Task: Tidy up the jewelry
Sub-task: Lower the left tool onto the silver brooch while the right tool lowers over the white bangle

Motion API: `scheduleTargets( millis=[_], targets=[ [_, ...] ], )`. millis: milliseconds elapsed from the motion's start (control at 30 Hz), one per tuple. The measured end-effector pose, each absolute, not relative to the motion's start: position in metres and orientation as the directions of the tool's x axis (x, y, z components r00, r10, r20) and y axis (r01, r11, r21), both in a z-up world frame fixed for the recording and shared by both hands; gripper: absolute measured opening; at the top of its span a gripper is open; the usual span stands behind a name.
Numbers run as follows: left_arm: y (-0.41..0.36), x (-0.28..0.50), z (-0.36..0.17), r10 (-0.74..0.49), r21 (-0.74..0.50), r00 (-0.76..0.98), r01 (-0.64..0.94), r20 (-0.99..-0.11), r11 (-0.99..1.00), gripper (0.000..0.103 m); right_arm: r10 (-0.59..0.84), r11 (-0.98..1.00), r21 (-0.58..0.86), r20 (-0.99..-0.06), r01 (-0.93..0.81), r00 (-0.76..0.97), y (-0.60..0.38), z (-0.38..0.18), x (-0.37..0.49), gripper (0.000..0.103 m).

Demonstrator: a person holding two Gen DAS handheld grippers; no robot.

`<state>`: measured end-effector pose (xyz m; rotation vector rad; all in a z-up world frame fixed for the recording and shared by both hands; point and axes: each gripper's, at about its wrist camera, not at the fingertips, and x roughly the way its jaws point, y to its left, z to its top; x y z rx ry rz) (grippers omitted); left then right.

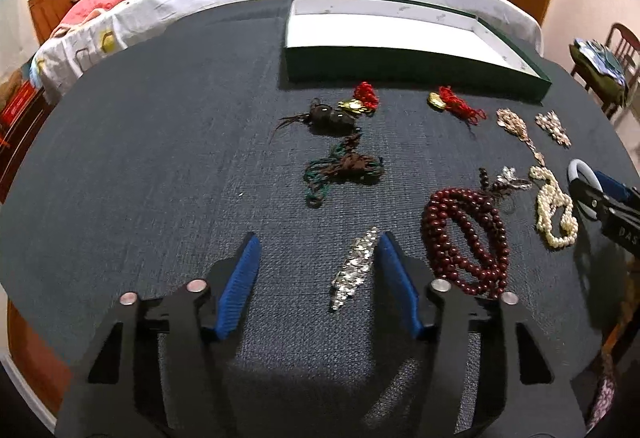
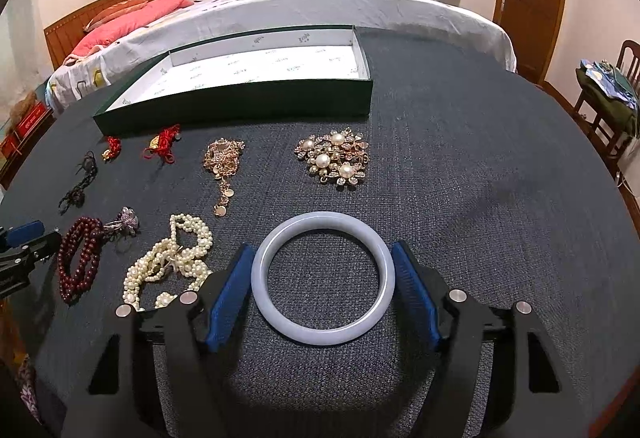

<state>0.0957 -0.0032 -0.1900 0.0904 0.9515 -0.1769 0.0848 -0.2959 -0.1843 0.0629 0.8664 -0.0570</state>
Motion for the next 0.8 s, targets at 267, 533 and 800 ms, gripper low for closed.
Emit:
scheduleTargets(
  millis=[267, 533, 800],
  targets=[
    [-0.012, 0.092, -0.189, -0.135, -0.004, 0.559, 0.229, -0.818, 0.973, 0.033, -0.021, 0.996, 0.039, -0.762, 0.077, 0.648, -0.297, -0.184, 0.084, 0.069],
    [-0.016, 0.089, -0.188, -0.140, -0.005, 0.558, 0.237, -0.818, 0.971, 0.025, -0.017, 0.996, 0.044, -0.760, 0.078, 0.650, -0.299, -0.184, 0.083, 0.069],
    [-0.016, 0.086, -0.188, -0.145, -0.008, 0.557, 0.241, -0.818, 0.970, 0.016, -0.011, 0.996, 0.053, -0.758, 0.078, 0.652, -0.300, -0.184, 0.081, 0.069]
  ],
)
